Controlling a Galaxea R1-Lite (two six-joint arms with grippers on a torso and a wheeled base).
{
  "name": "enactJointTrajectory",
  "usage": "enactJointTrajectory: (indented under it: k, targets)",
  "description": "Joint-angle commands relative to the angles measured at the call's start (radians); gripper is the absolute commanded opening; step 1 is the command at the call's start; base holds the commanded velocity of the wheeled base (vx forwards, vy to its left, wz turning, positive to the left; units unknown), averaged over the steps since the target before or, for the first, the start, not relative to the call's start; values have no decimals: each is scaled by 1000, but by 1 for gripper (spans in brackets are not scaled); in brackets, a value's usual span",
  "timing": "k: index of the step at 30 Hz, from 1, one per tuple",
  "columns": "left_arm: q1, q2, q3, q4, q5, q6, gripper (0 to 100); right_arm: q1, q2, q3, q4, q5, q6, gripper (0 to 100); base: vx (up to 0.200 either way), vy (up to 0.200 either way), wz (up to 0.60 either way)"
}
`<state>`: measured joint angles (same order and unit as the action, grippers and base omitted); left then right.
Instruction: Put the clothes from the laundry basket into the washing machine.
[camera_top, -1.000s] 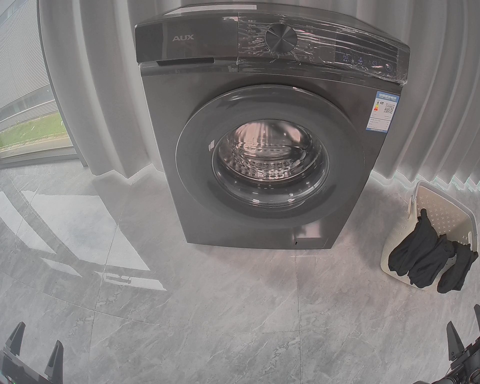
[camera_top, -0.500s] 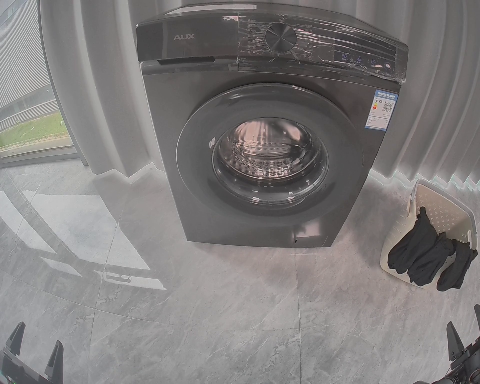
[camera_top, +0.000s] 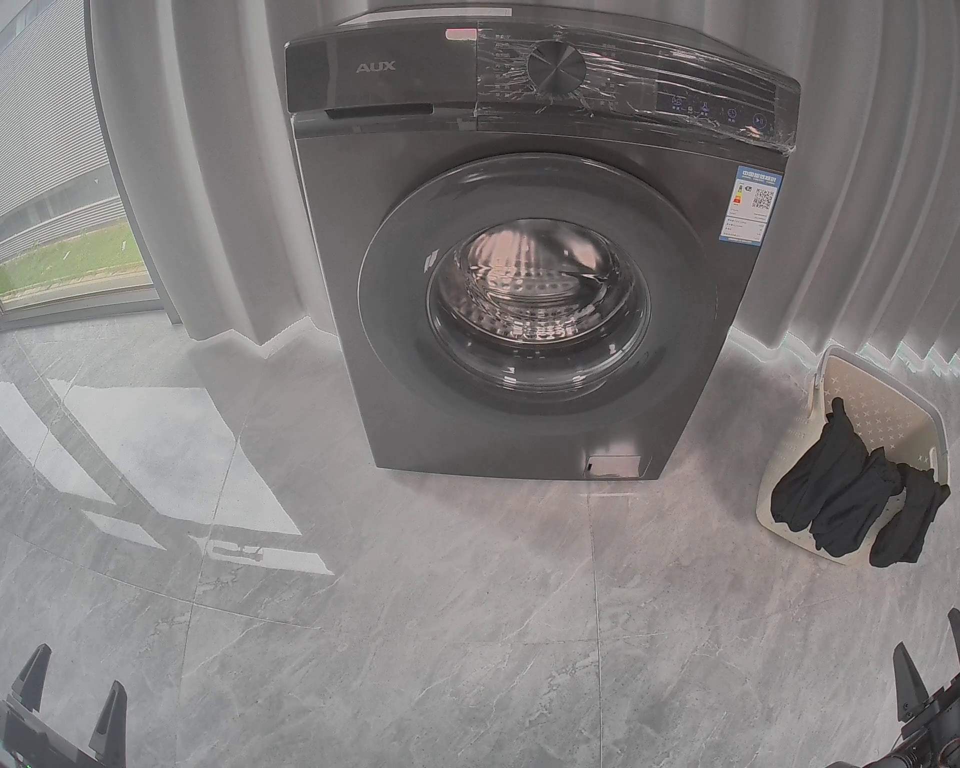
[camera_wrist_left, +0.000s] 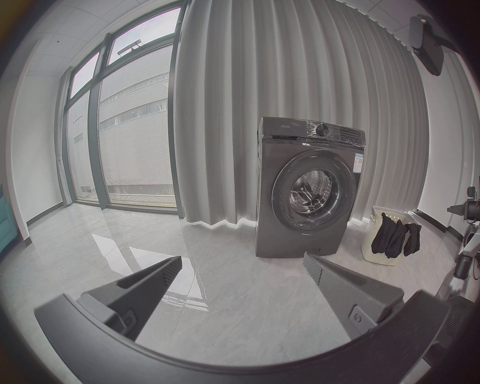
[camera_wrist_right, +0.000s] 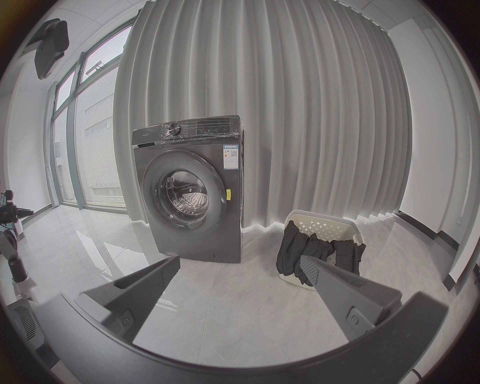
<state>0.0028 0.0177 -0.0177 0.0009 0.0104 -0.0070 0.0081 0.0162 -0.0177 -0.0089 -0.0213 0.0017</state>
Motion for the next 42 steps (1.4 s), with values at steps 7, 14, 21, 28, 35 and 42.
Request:
enactJointTrajectory:
  k: [7,14,21,28,35,42]
  targets:
    - [0,-13,18,1,0,2,100,-2,-4,18,1,1,-2,100,57,0,0]
    - [0,-13,18,-1,2,-1,100,0,-4,18,0,7,-2,100,0,0,-257]
    - [0,-13,18,-1,2,1,100,-2,-4,18,0,7,-2,100,0,0,-257]
    - [0,-13,18,-1,0,2,100,-2,-4,18,0,7,0,100,0,0,0]
    - [0,-13,18,1,2,2,100,-2,-4,18,0,7,0,100,0,0,-514]
    - [0,-13,18,1,0,2,100,-2,-4,18,0,7,0,100,0,0,0]
